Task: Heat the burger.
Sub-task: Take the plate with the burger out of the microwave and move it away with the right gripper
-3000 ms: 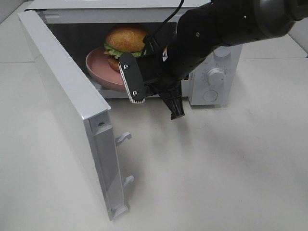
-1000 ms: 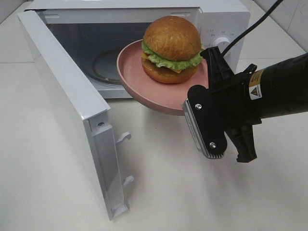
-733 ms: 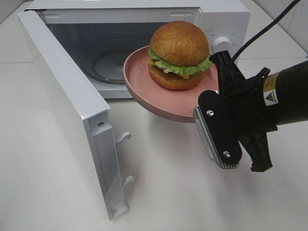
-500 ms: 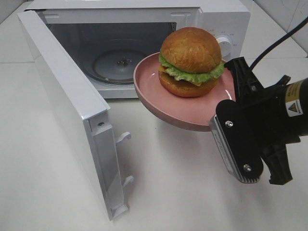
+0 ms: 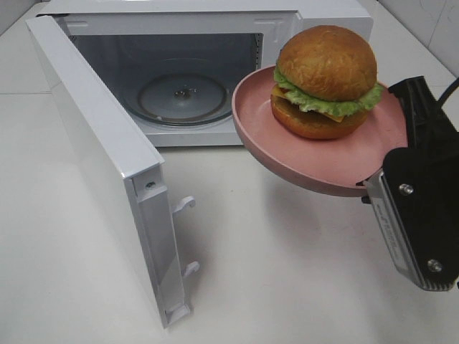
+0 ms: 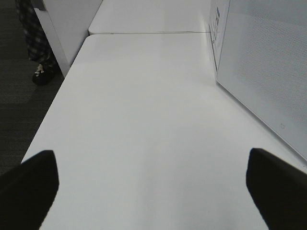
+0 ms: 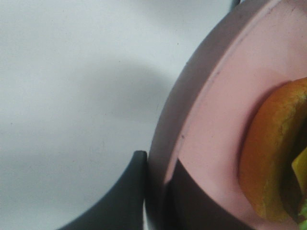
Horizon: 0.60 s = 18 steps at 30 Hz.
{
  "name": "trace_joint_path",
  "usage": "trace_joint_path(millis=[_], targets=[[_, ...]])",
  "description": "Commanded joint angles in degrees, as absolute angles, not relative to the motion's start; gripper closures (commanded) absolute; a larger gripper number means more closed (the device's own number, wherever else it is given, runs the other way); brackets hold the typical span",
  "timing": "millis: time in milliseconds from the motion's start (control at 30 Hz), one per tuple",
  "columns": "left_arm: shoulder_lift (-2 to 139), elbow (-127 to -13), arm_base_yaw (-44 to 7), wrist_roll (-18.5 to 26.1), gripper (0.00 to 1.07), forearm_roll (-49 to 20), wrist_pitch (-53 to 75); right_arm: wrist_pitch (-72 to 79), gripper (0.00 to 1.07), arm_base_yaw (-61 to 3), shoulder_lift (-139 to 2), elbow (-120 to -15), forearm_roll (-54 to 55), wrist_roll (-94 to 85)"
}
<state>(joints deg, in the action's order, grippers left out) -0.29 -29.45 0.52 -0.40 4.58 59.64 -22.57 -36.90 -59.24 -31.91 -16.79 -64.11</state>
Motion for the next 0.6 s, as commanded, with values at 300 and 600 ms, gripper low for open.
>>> trace_joint_path(millis=[300, 600], targets=[[-1.26, -29.28, 0.69, -0.40, 0.07, 4.58, 59.24, -29.68, 1.07, -37.01, -50.02, -32.37, -21.14, -59.64], [-1.26, -29.28, 0.69, -0.40, 0.07, 4.58, 59.24, -36.38, 1.07, -37.01, -45.44, -32.37, -26.81, -49.79]])
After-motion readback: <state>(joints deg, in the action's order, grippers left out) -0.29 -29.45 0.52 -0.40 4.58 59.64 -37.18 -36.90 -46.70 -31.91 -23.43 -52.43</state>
